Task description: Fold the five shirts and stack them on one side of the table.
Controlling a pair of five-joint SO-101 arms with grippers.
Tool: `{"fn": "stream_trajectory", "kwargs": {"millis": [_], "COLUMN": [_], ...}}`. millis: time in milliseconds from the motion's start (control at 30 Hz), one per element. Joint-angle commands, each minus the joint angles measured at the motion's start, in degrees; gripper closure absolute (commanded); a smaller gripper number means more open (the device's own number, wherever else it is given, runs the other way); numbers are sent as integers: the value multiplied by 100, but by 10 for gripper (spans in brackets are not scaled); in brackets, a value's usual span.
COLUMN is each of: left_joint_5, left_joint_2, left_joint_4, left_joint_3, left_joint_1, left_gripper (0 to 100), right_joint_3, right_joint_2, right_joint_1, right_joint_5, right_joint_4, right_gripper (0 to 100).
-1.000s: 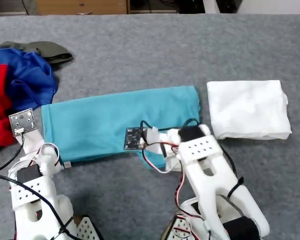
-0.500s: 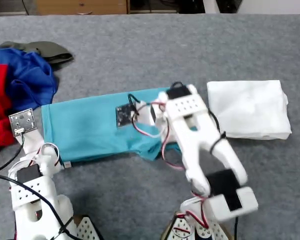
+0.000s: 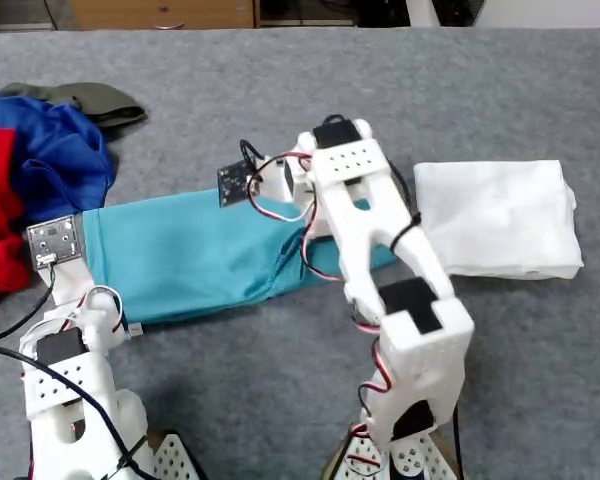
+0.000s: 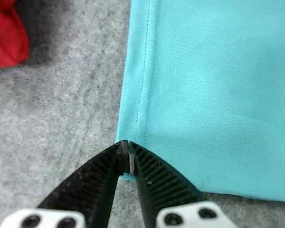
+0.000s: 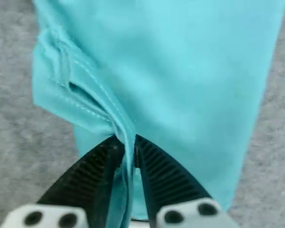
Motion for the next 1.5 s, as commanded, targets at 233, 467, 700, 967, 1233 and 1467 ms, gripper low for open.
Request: {"fn": "stream_trajectory", "kwargs": {"millis": [233,467,700,967,1233,1467], "left_joint_5": [-35,-53,-53,-26,-26,-26], "left_joint_2": [-31,-31,-31,-48,-48,-40], "left_joint_4": [-105,-105,-105,-97,-97,-97], "left_joint_3": [-9,-9,-9,-9,-9,-9], "left_joint_1": [88,88,79,53,53,53], "left_gripper": [979,979,979,979,979,979], "right_joint_3": [-690,-646,-505,585,1402,1349], "right_joint_2": [163,-286,-681,-760,-488,75], "right_joint_1": [277,418,391,-409,-857,-743], "right_joint_5": [-1037,-1055,-1512,-2497,-3095,-3068], "right_joint_4": [-334,-290,668,70,-1538,-1582], "right_gripper": [823,825,986,996,996,996]}}
